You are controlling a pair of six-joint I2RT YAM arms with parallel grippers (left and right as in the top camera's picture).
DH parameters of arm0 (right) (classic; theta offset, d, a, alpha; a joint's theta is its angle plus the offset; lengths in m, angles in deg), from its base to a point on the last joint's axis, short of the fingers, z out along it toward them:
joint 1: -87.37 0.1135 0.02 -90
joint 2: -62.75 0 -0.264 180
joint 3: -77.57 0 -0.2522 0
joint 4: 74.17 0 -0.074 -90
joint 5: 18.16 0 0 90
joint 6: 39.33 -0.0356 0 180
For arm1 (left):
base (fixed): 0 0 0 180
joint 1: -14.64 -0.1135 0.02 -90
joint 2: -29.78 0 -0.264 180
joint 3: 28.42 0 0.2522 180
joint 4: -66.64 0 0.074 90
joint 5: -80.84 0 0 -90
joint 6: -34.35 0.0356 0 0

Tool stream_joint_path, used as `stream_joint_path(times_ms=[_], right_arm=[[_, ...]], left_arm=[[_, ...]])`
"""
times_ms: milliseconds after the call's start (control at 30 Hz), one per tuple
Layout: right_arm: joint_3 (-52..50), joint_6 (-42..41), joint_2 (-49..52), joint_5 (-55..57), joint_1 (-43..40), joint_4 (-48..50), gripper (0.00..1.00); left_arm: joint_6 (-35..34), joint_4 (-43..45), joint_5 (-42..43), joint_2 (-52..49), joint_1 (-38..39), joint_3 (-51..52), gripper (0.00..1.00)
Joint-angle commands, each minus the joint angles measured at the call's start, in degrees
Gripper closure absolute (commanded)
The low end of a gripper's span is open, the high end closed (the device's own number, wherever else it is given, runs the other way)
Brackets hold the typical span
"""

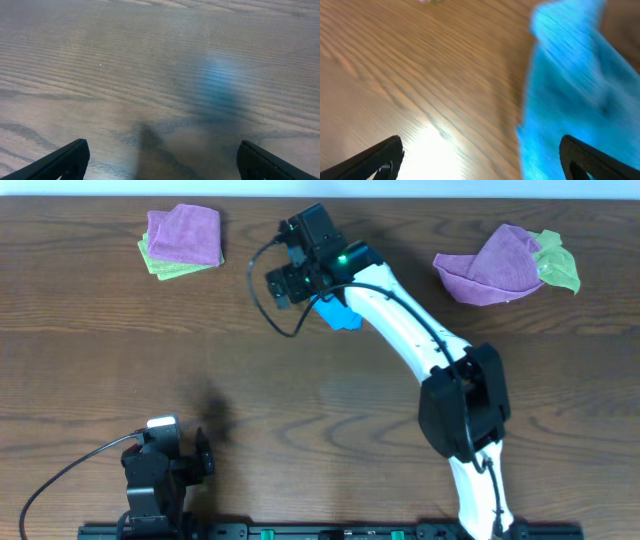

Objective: Fold the cloth

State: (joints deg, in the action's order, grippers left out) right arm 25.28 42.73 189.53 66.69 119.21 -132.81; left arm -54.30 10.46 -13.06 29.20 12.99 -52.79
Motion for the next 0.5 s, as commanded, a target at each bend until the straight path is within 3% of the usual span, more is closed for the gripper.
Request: stream_joint_path(times_ms=[0, 467], right_arm=[[0.68, -0.02, -3.13, 4.7, -2.89, -3.82, 0.05], [-1.14, 0.98, -2.32, 0.52, -9.64, -11.74, 0.37]], left_arm=[[0.37, -0.66, -0.96, 0.35, 0.17, 1.11, 0.05], [0.37, -0.66, -0.98, 0.35, 0.17, 1.11, 0.05]])
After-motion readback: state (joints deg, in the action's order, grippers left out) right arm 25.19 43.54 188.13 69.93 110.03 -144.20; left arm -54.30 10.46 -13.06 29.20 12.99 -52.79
